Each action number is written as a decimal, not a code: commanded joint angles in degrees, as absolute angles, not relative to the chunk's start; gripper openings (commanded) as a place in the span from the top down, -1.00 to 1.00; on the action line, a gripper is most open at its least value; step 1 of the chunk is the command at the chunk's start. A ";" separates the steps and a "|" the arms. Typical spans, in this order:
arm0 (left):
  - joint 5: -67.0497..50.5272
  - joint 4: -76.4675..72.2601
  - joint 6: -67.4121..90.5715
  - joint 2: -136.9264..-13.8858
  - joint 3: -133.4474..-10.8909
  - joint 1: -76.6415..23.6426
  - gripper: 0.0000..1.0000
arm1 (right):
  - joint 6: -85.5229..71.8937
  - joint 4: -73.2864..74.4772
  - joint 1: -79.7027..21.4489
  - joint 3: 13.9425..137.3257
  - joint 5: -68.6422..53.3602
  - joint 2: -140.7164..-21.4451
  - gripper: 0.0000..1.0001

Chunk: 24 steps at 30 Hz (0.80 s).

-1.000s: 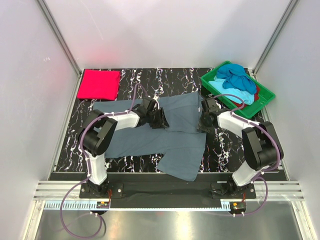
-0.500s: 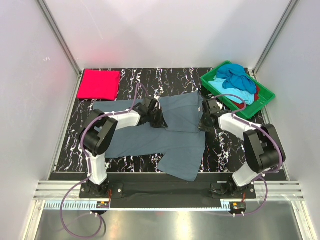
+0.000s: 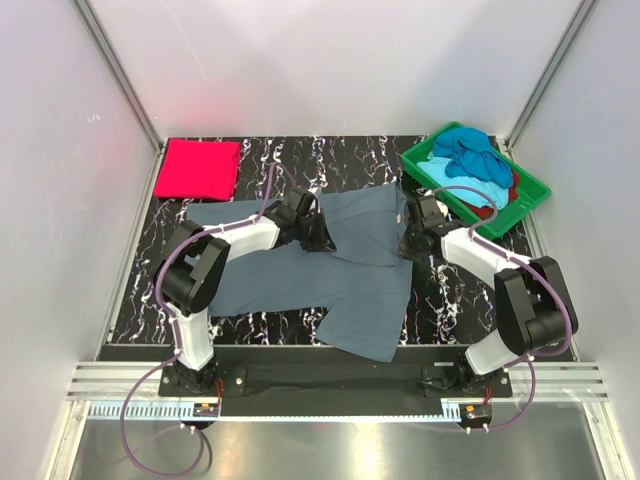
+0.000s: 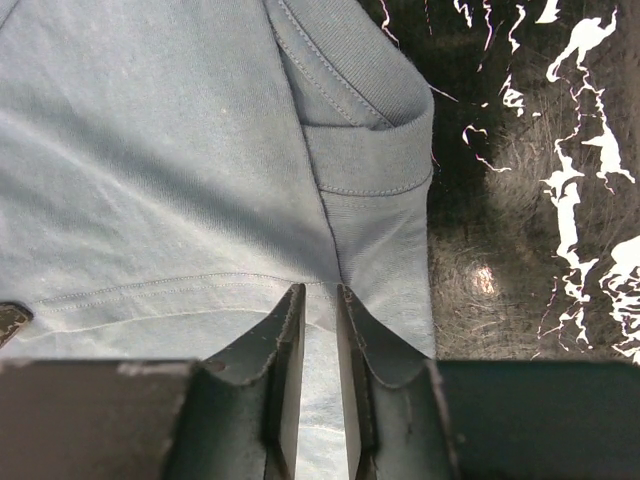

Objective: Fold and stack the t-shirts
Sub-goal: Fold the tshirt

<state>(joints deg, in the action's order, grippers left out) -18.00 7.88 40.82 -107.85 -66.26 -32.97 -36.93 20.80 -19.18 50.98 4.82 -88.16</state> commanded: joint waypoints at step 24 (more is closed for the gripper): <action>-17.14 11.95 39.90 -106.79 -69.70 -33.22 1.00 | -39.99 18.72 -20.30 50.89 2.28 -90.44 0.46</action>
<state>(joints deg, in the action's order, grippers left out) -17.67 12.01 40.56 -107.85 -67.18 -32.97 -38.52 20.40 -19.51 50.54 3.27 -89.58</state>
